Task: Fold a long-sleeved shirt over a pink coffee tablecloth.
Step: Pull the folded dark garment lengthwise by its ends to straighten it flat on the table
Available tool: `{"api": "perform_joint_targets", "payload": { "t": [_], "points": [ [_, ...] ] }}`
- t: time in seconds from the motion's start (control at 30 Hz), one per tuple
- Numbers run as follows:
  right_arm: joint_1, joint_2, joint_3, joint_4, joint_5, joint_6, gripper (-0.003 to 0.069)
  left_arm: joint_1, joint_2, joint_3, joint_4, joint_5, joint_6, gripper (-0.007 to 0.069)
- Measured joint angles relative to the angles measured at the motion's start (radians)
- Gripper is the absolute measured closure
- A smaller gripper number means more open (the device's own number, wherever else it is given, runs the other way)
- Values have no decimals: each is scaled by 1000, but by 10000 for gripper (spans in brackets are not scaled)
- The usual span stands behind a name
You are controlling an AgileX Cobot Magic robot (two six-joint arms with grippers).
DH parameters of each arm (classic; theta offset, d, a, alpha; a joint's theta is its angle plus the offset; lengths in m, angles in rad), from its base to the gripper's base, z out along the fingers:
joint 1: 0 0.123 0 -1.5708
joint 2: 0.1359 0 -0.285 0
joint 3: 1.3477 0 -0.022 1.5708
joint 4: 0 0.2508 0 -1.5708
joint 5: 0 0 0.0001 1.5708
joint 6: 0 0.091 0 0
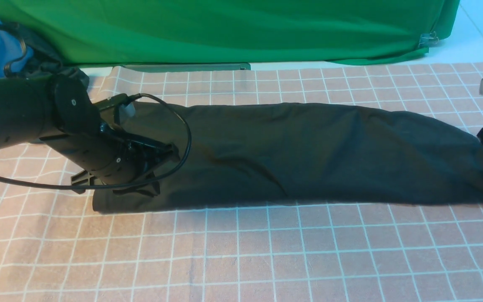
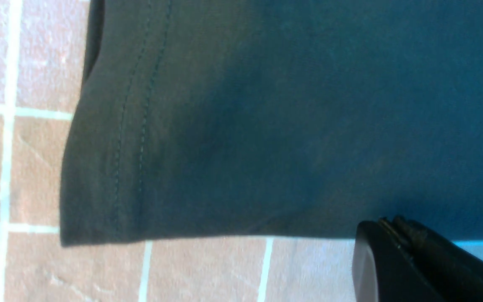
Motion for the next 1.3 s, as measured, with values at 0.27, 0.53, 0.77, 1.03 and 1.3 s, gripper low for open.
{"api": "perform_joint_targets", "payload": {
  "t": [0.27, 0.53, 0.77, 1.03, 1.3],
  "points": [
    [0, -5, -31, -76, 35, 8, 618, 0, 0, 0, 2, 35, 24, 611],
    [0, -5, -32, -91, 33, 18, 496, 0, -33, 1, 53, 45, -30, 611],
    [0, -5, -33, -92, 41, 34, 288, 0, -100, 1, 251, 113, -194, 611],
    [0, -5, -33, -65, 52, 36, 299, 0, -100, 1, 432, 83, -335, 520],
    [0, -5, -33, -47, 60, 49, 300, 79, -43, 1, 439, 2, -397, 230]
  ]
}}
